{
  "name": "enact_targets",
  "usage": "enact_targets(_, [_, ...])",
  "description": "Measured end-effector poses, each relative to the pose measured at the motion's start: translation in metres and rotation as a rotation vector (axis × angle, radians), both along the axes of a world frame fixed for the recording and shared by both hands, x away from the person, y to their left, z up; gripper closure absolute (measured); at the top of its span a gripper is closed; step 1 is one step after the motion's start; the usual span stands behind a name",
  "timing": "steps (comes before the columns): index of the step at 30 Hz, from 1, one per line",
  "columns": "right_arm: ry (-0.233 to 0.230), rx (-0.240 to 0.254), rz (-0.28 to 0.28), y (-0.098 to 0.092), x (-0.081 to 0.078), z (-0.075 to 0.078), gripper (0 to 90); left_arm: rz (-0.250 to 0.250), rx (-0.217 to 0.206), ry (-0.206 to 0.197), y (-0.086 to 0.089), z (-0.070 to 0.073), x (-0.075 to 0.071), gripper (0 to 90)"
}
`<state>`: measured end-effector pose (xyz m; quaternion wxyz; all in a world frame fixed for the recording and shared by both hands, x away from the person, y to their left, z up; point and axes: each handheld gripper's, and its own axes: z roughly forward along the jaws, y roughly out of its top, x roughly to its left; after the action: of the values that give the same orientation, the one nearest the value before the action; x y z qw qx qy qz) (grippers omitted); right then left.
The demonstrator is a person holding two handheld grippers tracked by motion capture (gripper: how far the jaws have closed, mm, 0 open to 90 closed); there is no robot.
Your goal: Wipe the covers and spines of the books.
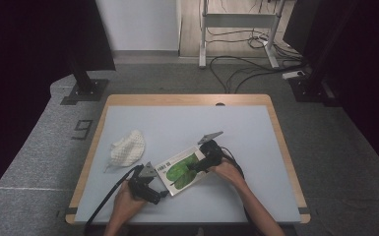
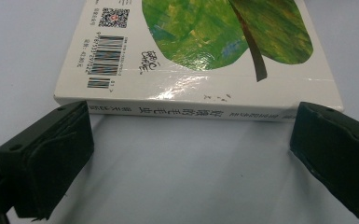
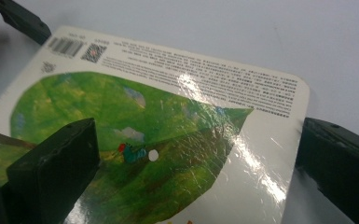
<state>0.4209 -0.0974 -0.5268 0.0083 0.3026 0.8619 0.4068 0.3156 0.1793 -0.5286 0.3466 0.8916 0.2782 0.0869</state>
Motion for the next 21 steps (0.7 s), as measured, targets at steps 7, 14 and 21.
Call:
enact_targets(7, [-0.04,0.069,-0.01,-0.005,-0.005,0.017,0.0,0.001,0.0,0.0,0.0,0.0,0.0,0.0])
enact_targets(14, [-0.075,0.096,0.002,-0.01,-0.016,0.036,0.5,0.0,0.001,-0.001,0.0,0.0,0.0,0.0])
enact_targets(21, [-0.057,0.137,0.012,-0.019,-0.024,0.041,1.7,-0.001,-0.001,0.0,0.0,0.0,0.0,0.0])
